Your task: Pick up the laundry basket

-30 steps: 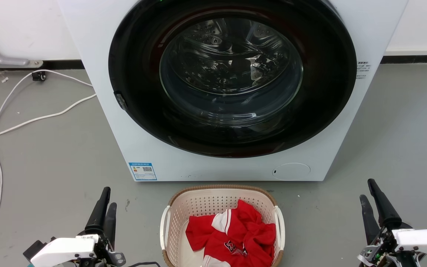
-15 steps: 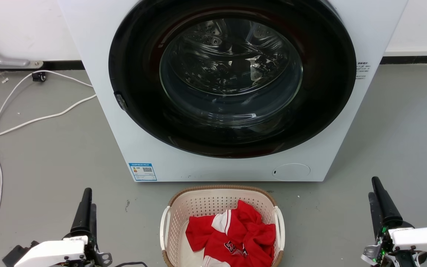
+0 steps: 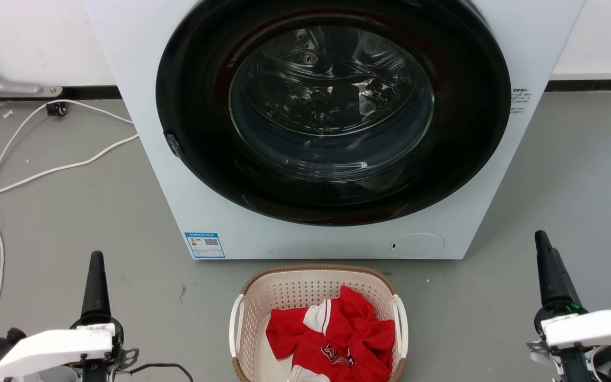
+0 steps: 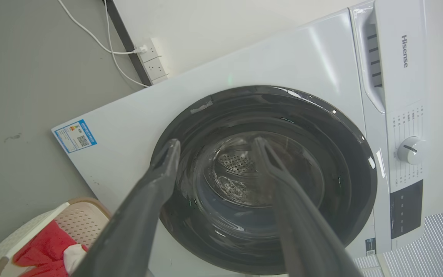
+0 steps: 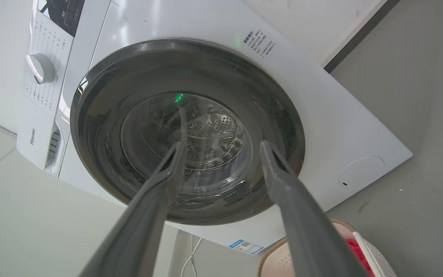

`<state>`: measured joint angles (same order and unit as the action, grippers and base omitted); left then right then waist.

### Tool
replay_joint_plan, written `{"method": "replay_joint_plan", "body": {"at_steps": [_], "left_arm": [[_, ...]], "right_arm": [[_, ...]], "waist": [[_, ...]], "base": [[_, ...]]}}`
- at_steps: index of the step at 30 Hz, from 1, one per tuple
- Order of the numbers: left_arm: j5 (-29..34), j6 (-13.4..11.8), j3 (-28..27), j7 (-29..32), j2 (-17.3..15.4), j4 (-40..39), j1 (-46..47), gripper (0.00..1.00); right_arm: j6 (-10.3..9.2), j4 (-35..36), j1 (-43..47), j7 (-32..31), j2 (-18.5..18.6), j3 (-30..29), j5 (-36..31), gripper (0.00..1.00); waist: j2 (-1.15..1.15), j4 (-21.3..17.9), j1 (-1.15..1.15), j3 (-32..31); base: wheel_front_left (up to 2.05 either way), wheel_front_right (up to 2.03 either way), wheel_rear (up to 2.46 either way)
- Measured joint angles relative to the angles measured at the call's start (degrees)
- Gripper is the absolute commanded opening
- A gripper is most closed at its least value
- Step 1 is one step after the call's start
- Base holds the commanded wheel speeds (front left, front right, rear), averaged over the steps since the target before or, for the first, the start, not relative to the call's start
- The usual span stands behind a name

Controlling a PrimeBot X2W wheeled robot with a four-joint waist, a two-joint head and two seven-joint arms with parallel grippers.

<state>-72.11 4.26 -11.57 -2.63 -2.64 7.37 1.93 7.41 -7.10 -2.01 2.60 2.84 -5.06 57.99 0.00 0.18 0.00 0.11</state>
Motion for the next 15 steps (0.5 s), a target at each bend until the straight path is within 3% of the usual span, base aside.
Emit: {"method": "replay_joint_plan", "body": {"at_steps": [7, 15], "left_arm": [[10.36, -2.93, 3.01, -1.23, -0.02, -5.91, -0.76, 1.0], [20.02, -3.27, 7.03, -2.69, -0.02, -9.43, -2.33, 1.0]], "right_arm": [[0.0, 3.77, 0.07, 1.37, 0.0, 0.45, -11.35, 1.0], [-0.01, 6.26, 0.93, 2.76, 0.0, 1.35, -20.7, 1.0]], "waist": [[0.0, -0.09, 0.0, 0.17], [0.0, -0.23, 0.0, 0.18]], "base": [[0.0, 0.0, 0.0], [0.0, 0.0, 0.0]]}}
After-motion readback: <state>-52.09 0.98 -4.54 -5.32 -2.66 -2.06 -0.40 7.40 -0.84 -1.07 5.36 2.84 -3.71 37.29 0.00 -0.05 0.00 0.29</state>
